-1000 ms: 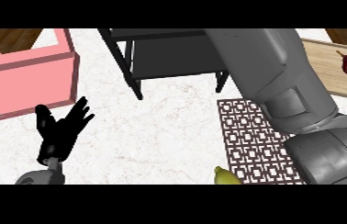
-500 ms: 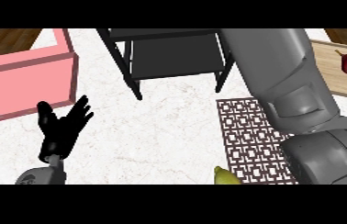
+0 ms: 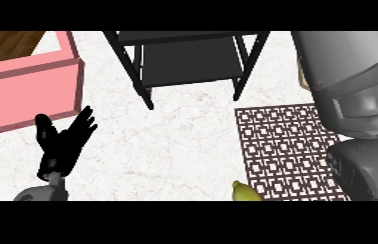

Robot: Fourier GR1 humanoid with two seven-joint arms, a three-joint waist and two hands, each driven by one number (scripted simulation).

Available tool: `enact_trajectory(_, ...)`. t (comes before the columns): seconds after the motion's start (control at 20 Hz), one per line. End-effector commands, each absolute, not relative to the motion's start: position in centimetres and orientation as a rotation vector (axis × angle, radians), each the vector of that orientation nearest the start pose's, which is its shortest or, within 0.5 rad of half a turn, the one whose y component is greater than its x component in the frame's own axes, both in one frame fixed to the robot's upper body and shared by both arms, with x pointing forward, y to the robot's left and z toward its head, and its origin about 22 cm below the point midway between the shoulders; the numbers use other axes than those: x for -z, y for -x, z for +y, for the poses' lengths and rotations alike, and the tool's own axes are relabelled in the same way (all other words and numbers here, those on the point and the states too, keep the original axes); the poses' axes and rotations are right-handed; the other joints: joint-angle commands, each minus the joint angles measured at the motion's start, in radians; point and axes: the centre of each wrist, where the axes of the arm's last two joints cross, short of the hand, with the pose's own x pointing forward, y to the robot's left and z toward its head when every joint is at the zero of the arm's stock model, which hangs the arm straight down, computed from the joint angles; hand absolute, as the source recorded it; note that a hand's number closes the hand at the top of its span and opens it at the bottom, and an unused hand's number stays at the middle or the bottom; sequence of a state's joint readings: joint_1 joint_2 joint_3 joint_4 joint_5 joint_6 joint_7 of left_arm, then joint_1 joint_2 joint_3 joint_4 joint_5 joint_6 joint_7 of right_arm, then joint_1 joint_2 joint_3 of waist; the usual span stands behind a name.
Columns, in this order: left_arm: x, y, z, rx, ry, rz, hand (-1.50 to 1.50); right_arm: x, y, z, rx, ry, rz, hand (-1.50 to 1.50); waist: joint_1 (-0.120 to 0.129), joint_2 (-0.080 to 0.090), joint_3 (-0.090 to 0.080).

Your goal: Pick the croissant from the placemat and place it in the tiered shelf

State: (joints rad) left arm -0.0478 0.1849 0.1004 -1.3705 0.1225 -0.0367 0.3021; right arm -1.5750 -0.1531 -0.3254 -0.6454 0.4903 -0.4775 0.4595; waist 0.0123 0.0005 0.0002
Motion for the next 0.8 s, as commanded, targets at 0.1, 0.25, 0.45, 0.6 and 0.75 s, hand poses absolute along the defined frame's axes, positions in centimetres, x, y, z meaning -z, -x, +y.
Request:
enact_trajectory(0.1,3.3,-25.1,27.9,-0.058,-0.097,-1.099,0.00,-37.5,-44.6,-16.3,0.301,0.615,-1.762,-1.50,-0.021,-0.002,0.000)
enact_trajectory(0.25,3.2,-24.6,28.4,-0.062,-0.098,-1.104,0.00,-35.6,-44.3,-17.9,0.399,0.581,-1.732,-1.50,-0.027,-0.006,0.000)
enact_trajectory(0.45,3.0,-23.5,29.8,-0.069,-0.120,-1.113,0.00,-38.3,-42.4,-23.9,0.422,0.530,-1.731,-1.50,-0.027,-0.009,0.001)
enact_trajectory(0.6,3.7,-23.4,31.3,-0.061,-0.105,-1.089,0.00,-34.7,-41.7,-26.1,0.360,0.541,-1.723,-1.50,-0.032,-0.007,0.000)
enact_trajectory(0.75,3.0,-23.3,29.1,-0.048,-0.083,-1.117,0.00,-36.8,-40.2,-29.3,0.363,0.517,-1.739,-1.50,-0.017,-0.004,0.000)
